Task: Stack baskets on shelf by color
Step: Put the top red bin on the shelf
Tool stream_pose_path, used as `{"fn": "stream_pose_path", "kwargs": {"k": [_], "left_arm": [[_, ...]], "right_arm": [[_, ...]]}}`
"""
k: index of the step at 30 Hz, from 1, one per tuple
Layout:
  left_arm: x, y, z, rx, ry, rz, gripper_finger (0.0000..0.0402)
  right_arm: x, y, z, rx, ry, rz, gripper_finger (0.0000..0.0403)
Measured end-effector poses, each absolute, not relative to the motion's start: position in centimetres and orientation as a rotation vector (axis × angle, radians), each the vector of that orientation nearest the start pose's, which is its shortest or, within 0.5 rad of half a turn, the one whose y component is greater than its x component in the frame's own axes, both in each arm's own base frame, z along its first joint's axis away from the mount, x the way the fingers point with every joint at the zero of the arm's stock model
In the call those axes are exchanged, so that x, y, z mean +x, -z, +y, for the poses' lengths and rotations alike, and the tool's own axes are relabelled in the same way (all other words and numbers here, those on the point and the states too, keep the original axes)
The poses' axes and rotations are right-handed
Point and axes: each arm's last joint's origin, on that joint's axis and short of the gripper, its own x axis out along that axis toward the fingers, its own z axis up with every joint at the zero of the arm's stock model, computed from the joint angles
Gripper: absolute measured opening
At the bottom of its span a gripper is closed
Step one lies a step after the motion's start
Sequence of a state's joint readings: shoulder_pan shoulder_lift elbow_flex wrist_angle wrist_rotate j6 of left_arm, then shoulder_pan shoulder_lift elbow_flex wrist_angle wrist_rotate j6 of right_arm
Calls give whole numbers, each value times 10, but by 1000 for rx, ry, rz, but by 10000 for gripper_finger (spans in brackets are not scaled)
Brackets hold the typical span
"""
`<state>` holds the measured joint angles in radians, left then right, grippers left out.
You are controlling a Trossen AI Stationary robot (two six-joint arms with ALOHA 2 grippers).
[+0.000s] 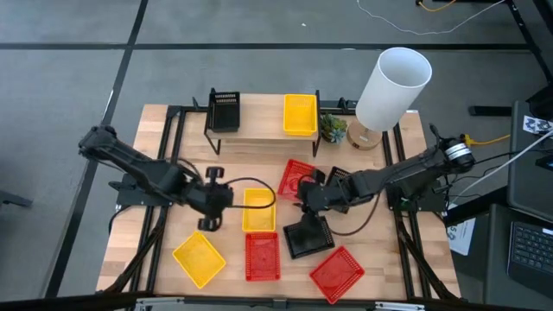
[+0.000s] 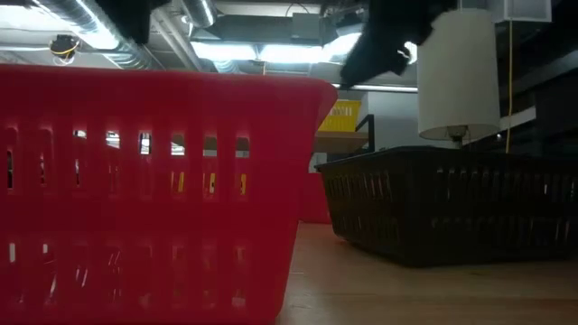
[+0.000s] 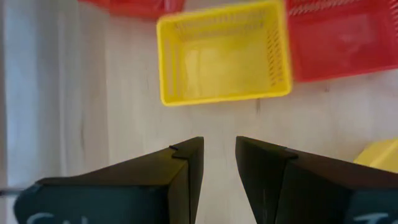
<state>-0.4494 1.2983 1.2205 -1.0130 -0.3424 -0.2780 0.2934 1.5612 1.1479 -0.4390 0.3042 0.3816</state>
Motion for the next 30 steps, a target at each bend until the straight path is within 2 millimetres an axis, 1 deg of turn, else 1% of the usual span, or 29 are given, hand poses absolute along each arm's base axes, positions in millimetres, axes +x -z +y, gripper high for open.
{"fn": "stream_pose_path", "kwargs": {"k": [2,4,6,9,12,15,18,24,27,30], "left_arm": [[213,-323,-94,174,-36,959,86],[208,-331,-91,184,-53,912,86],[204,-335,-88,191,-80,886,86],[200,-336,-85,217,-109,864,86],[194,-323,-82,296,-88,886,86],[189,-307,-76,319,-83,876,86],[182,-292,-68,298,-104,854,86],[169,-282,-59,220,-108,711,86],[163,-275,-57,198,-110,688,86],[158,-267,-55,173,-119,688,86]], "right_arm": [[328,-256,84,87,178,827,122],[338,-255,81,68,204,894,122],[344,-250,80,41,226,985,122],[346,-238,84,-15,252,1090,122],[344,-224,93,-58,288,1125,122],[343,-219,97,-47,297,1131,122],[346,-216,90,2,310,1146,122],[352,-215,74,49,322,1150,122],[355,-210,74,47,313,1157,122],[361,-197,76,61,289,1171,122]]}}
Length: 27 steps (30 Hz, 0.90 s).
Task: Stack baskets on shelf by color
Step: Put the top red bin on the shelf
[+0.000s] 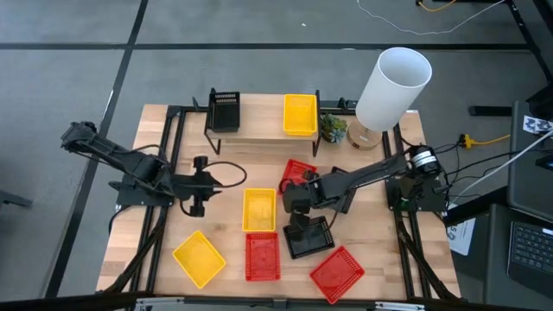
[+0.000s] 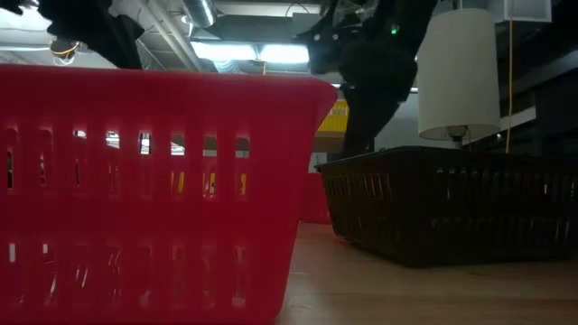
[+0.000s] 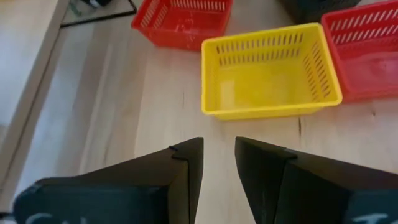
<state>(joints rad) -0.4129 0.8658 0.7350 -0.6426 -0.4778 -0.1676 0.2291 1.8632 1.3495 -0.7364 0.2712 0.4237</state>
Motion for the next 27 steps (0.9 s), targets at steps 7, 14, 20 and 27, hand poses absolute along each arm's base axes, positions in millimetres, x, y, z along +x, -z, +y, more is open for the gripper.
{"fn": "stream_pose_path", "kwargs": {"k": [7,14,20,27], "left_arm": [[153,-251,-53,127,-144,712,86],[152,-241,-52,90,-167,734,86],[150,-229,-51,109,-179,768,86],[147,-218,-49,104,-197,796,86]], "right_arm": [[369,-177,77,39,297,1199,122],[371,-164,77,40,329,1233,114],[370,-163,79,61,341,1231,16],[373,-186,94,55,326,1246,4]]}}
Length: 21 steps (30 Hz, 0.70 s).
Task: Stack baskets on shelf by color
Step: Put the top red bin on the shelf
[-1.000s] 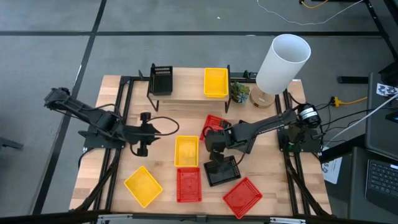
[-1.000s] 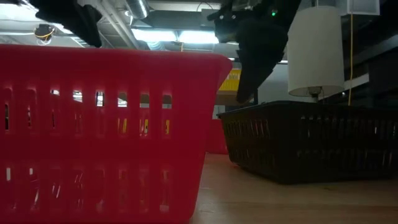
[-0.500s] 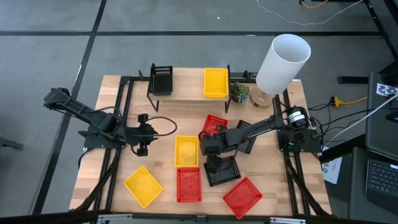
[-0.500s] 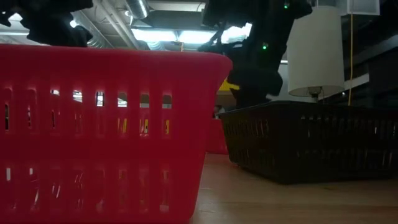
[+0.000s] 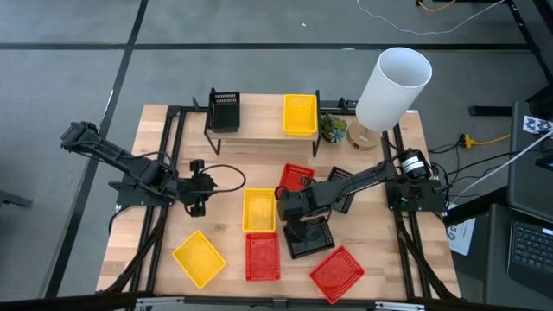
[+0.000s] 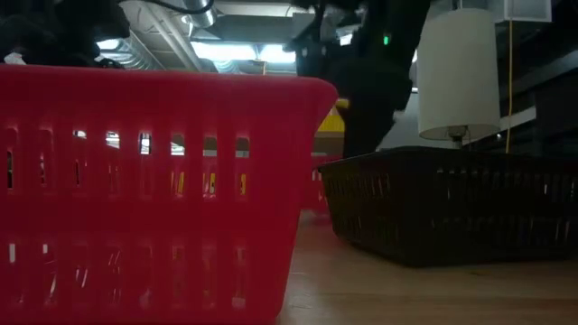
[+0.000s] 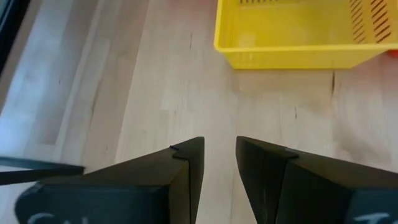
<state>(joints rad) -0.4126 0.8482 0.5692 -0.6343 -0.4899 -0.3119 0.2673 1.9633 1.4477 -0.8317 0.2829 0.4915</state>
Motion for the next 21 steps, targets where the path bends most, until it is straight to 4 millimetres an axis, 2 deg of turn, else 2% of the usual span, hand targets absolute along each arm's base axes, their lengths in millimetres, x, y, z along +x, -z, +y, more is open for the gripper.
{"fn": "stream_pose_path", "kwargs": {"k": [6,12,16,21], "left_arm": [[149,-220,-50,103,-212,760,86],[151,-222,-52,149,-177,735,86],[149,-224,-55,166,-146,717,86],[147,-224,-59,185,-142,708,86]], "right_arm": [[377,-235,112,29,273,1257,3],[391,-287,120,-59,130,1110,2],[406,-320,103,-126,74,967,2],[423,-361,57,-241,79,784,1]]}}
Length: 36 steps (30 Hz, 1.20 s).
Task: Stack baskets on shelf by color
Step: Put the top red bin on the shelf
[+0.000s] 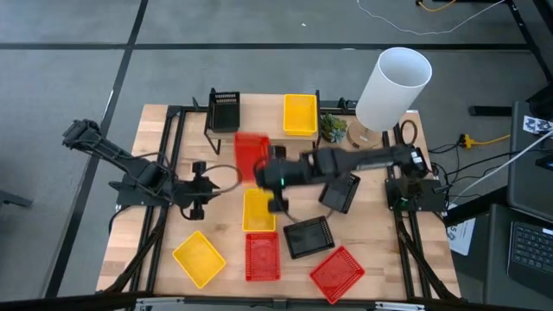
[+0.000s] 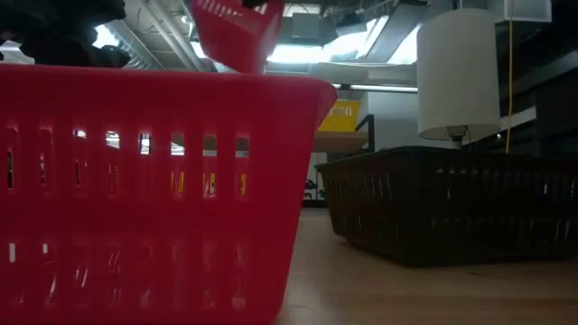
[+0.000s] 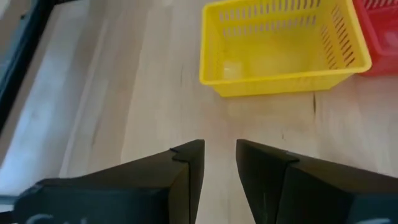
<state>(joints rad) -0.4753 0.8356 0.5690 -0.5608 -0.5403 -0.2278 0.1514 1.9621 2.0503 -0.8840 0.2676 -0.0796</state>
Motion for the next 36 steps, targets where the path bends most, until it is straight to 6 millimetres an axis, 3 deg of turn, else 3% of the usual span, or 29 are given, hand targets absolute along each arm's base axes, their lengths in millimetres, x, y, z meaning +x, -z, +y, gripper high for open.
{"fn": "stream_pose_path", "kwargs": {"k": [5,9,12,25,36], "left_arm": [[145,-225,-63,199,-145,691,86],[139,-230,-67,225,-143,637,86],[133,-235,-67,240,-171,586,86],[130,-249,-67,174,-190,459,86],[130,-249,-67,174,-193,458,86]], "right_arm": [[428,-379,-16,-269,233,718,1],[425,-359,-68,-174,281,795,0],[425,-340,-89,-107,269,848,0],[426,-312,-111,-185,210,898,0],[426,-303,-122,-178,233,903,8]]}}
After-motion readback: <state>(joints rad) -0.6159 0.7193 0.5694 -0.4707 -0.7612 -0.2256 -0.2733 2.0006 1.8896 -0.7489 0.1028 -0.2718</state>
